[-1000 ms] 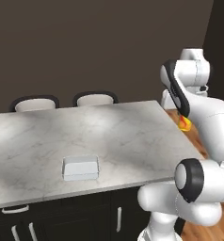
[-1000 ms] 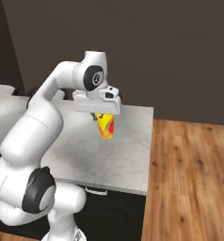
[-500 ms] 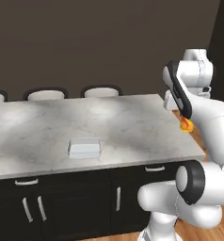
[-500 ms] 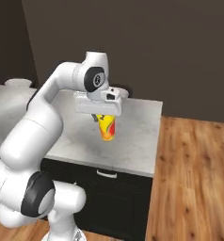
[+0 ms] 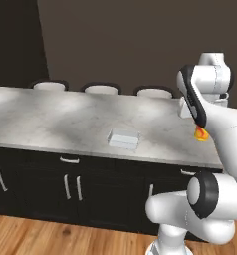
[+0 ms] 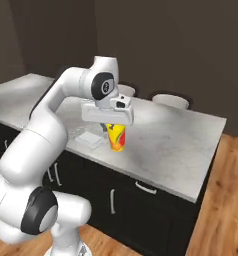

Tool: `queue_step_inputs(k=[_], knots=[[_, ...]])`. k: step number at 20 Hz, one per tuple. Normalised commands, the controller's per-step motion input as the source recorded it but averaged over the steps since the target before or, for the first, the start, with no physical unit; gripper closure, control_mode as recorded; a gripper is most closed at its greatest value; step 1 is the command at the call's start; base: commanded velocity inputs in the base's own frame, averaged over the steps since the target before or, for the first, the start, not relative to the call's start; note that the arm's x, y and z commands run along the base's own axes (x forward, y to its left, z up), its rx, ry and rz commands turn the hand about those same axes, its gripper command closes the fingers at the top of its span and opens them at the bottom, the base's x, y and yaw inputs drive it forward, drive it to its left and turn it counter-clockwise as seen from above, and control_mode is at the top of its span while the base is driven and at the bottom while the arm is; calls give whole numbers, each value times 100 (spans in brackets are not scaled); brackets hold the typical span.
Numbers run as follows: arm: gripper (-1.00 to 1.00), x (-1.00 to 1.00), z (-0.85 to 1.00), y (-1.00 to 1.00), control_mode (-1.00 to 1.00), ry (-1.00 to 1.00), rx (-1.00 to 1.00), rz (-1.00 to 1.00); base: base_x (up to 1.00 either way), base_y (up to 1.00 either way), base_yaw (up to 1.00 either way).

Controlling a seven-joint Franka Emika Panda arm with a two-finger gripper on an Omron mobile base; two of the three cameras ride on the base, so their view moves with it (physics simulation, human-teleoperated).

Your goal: Pick the cup and tupperware and place them in the sink. Then turn on the water.

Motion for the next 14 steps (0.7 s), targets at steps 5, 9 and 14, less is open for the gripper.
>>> queue_step_inputs(k=[5,9,14], knots=[[100,0,0,0,100,0,0,0,-30,0,54],[100,0,0,0,100,0,0,0,-24,0,53],[100,0,0,0,100,0,0,0,-22,0,53]])
